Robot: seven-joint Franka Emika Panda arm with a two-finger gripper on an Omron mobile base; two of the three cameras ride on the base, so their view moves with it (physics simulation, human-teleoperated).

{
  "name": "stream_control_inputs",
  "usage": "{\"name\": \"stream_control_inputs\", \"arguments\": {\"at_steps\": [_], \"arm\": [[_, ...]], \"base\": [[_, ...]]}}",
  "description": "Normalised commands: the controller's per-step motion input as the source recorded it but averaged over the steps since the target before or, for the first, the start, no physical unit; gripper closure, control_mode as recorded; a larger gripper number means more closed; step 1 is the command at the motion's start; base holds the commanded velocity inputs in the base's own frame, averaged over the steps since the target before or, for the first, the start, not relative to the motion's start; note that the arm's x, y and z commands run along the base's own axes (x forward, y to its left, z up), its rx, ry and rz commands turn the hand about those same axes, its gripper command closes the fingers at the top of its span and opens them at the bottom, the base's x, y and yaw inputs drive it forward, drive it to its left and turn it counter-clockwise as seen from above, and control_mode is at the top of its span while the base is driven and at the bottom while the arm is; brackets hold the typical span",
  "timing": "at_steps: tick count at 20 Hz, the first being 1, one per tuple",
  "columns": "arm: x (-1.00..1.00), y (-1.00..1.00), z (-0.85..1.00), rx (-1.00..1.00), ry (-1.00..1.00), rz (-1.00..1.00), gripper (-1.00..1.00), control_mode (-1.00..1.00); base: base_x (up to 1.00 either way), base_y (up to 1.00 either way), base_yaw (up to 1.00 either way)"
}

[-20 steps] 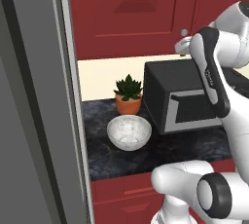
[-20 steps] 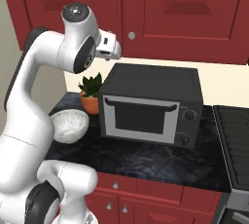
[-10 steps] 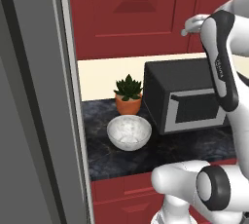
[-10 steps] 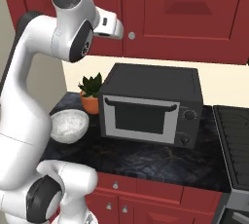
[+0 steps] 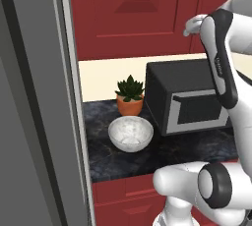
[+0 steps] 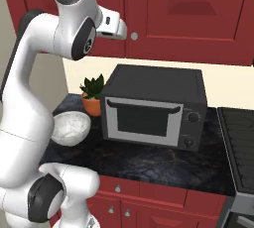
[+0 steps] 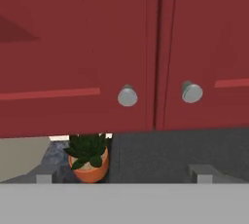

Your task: Open the cabinet and setup a tea strainer by placing it in the bowl upright.

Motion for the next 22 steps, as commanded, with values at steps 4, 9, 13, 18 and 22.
{"name": "stream_control_inputs", "arguments": {"at_steps": [4,9,13,18,22], "arm": [[0.18,0.00,-0.01,0.00,0.00,0.00,-1.00,-1.00],[0.15,0.00,0.00,0.00,0.01,0.00,-1.00,-1.00],[0.32,0.00,0.00,0.00,0.00,0.00,-1.00,-1.00],[0.59,0.00,-0.02,0.00,0.08,0.00,-1.00,-1.00],[0.36,-0.07,-0.12,0.00,0.09,0.00,-1.00,-1.00]], "base": [[0.00,0.00,0.00],[0.00,0.00,0.00],[0.00,0.00,0.00],[0.00,0.00,0.00],[0.00,0.00,0.00]]}}
